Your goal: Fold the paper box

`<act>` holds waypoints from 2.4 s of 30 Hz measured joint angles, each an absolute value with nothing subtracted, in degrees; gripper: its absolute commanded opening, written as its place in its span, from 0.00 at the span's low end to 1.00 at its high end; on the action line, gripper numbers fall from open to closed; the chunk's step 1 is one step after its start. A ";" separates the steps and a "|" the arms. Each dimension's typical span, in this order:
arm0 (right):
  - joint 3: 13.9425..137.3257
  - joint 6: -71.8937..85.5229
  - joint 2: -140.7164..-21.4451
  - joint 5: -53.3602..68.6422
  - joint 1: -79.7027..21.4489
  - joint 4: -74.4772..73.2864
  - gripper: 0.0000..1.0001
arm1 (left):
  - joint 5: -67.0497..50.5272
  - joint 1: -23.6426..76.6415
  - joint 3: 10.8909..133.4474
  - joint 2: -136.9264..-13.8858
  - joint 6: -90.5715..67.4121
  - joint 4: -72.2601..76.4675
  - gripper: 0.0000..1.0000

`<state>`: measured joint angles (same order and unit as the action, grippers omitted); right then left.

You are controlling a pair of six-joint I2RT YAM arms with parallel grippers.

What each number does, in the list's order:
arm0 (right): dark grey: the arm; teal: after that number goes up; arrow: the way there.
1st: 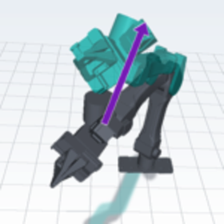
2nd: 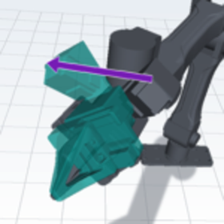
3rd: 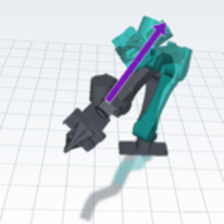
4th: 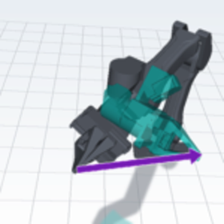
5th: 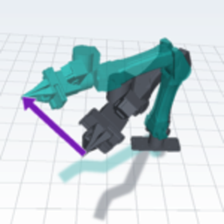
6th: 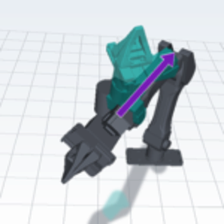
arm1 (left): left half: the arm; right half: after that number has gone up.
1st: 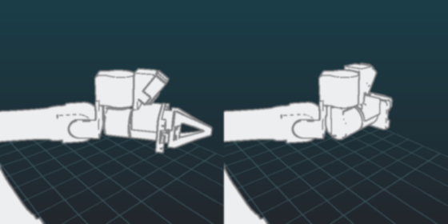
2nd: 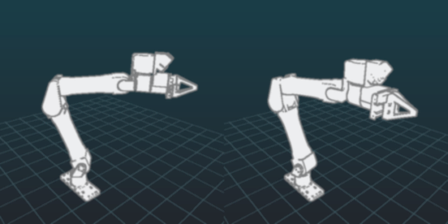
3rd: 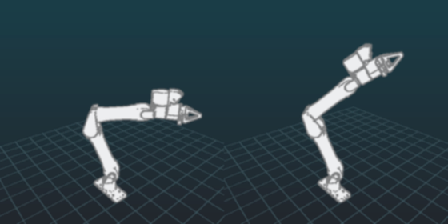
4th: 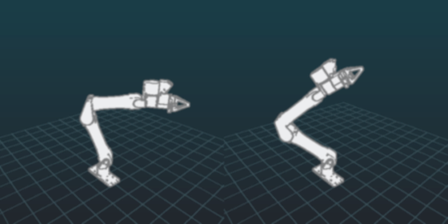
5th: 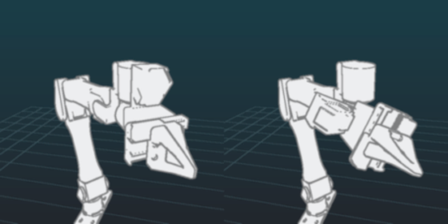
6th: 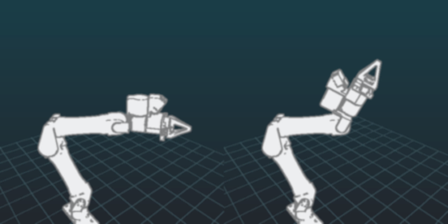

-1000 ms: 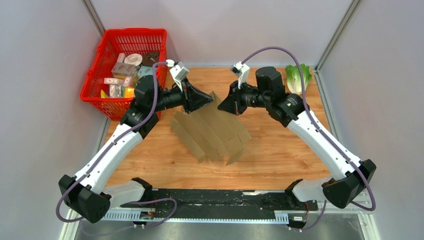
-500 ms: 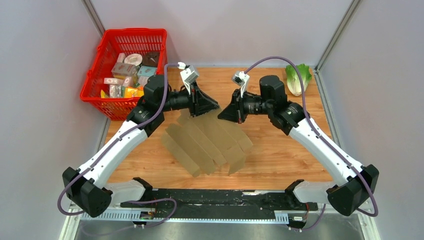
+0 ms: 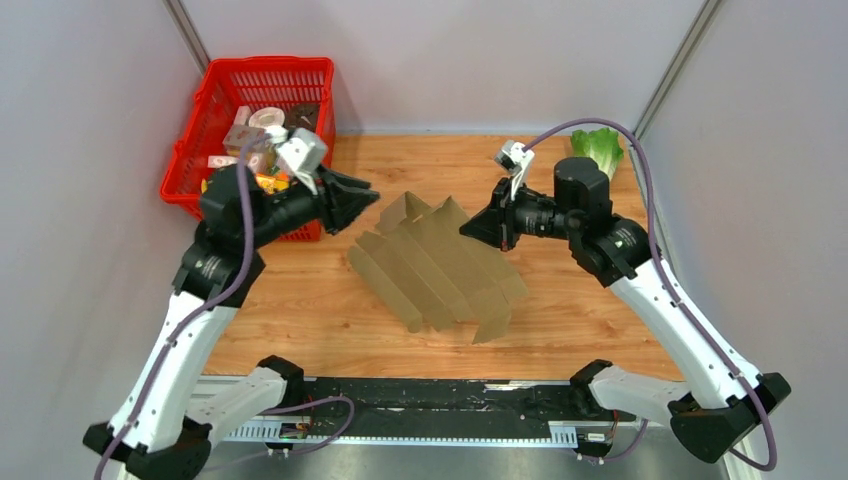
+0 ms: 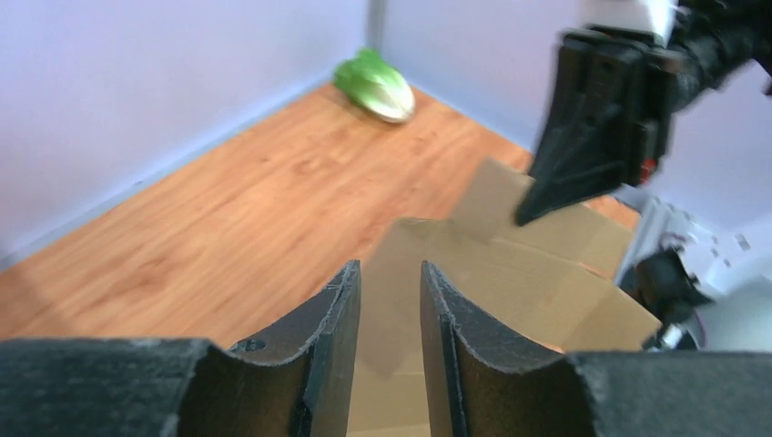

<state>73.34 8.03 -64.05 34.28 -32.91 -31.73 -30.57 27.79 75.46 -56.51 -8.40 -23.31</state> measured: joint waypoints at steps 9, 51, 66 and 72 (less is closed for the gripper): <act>73.97 7.66 -64.71 41.39 -27.70 -31.59 0.00 | -37.28 10.70 65.87 -57.43 -15.25 -17.26 0.37; 70.74 19.94 -64.40 54.48 -23.64 -16.36 0.00 | -53.36 16.99 56.58 -62.15 -18.52 -8.75 0.28; 69.60 22.94 -64.49 55.68 -23.53 -11.97 0.00 | -50.76 18.28 56.40 -61.89 -15.62 -11.79 0.35; 71.99 17.58 -65.30 45.15 -23.55 -22.37 0.00 | -48.47 18.31 55.22 -55.37 -11.90 -13.63 0.56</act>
